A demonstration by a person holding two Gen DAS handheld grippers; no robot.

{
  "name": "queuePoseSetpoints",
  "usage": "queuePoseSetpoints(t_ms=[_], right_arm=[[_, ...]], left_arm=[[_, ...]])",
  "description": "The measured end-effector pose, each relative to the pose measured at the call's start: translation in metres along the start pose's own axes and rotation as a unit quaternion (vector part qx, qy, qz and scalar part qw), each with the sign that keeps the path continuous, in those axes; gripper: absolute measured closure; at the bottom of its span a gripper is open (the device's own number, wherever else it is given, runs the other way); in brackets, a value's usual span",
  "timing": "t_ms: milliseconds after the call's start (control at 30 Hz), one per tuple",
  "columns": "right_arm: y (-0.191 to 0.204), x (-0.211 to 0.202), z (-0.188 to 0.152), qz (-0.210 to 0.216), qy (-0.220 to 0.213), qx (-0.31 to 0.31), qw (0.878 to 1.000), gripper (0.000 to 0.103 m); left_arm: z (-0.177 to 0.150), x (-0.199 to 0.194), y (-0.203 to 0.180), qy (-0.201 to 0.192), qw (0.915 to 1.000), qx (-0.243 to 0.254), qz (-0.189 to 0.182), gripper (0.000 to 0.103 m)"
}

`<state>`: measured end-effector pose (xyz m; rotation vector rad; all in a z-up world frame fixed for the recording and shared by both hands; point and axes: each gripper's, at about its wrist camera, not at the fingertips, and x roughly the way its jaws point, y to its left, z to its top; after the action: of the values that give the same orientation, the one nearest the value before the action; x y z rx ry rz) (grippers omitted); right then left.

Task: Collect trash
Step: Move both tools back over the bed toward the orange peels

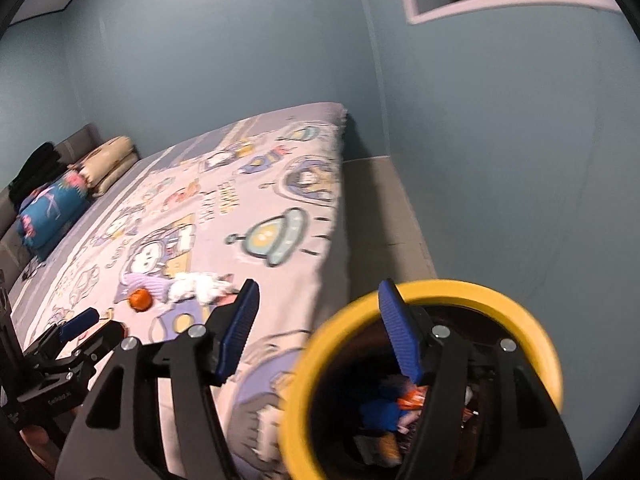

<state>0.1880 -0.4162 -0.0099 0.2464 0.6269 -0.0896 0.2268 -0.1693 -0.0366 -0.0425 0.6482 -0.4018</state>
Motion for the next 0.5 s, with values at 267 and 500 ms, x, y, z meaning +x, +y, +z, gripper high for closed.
queuePoseSetpoints(t_ms=[267, 500], right_arm=[[0.081, 0.064, 0.001, 0.042, 0.034, -0.049, 0.997, 0.041], [0.13, 0.118, -0.012, 0.05, 0.073, -0.073, 0.993, 0.041]], left_arm=[[-0.008, 0.001, 0.092, 0.013, 0.9962, -0.058, 0.063, 0.012], [-0.029, 0.014, 0.15, 0.04, 0.9907, -0.094, 0.09, 0.012]])
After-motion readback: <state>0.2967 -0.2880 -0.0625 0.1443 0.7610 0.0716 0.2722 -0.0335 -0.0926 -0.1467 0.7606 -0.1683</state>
